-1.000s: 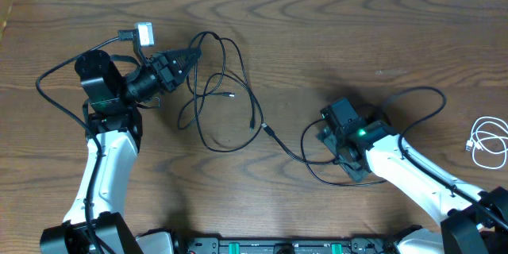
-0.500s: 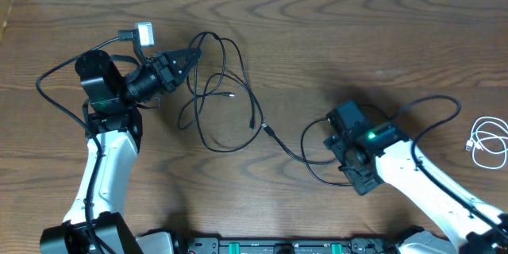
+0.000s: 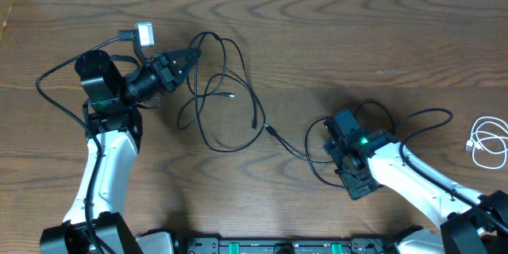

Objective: Untangle cables

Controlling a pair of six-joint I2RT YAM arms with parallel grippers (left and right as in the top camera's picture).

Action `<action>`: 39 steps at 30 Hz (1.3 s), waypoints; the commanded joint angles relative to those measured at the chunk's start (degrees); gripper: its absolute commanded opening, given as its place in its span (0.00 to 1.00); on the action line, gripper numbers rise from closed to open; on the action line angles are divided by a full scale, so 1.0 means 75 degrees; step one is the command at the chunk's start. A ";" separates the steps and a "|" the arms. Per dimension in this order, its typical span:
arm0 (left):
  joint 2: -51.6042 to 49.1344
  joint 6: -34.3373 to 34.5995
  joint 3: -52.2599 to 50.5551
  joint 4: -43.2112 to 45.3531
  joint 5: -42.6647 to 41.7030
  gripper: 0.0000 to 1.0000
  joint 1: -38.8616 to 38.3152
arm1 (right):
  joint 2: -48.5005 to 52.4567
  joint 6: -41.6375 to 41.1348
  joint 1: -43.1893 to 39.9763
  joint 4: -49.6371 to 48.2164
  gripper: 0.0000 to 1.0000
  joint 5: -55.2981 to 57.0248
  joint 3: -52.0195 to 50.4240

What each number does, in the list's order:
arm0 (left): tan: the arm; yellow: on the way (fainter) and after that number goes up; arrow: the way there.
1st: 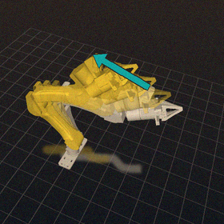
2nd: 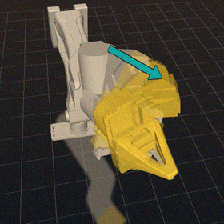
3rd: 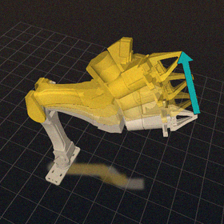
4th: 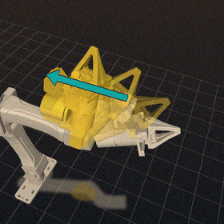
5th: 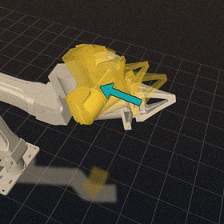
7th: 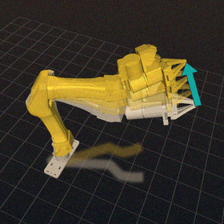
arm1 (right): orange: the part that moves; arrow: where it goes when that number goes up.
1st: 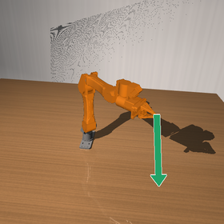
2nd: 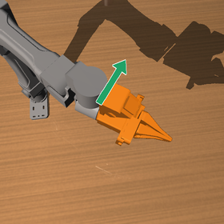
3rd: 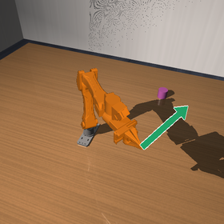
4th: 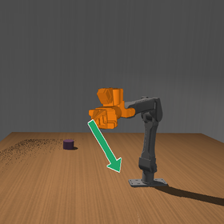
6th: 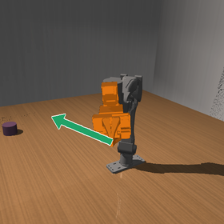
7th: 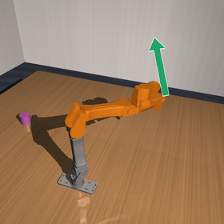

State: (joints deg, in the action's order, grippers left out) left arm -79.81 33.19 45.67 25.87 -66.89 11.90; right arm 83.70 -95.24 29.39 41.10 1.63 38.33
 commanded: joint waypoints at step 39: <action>0.0064 0.0015 0.0058 -0.0012 0.0009 0.08 0.0003 | 0.0612 -0.0041 0.0137 0.0449 0.74 -0.0490 -0.0032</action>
State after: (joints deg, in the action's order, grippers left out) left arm -79.81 33.19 45.67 25.61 -66.87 11.90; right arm 85.89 -94.11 29.74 44.40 -2.63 39.33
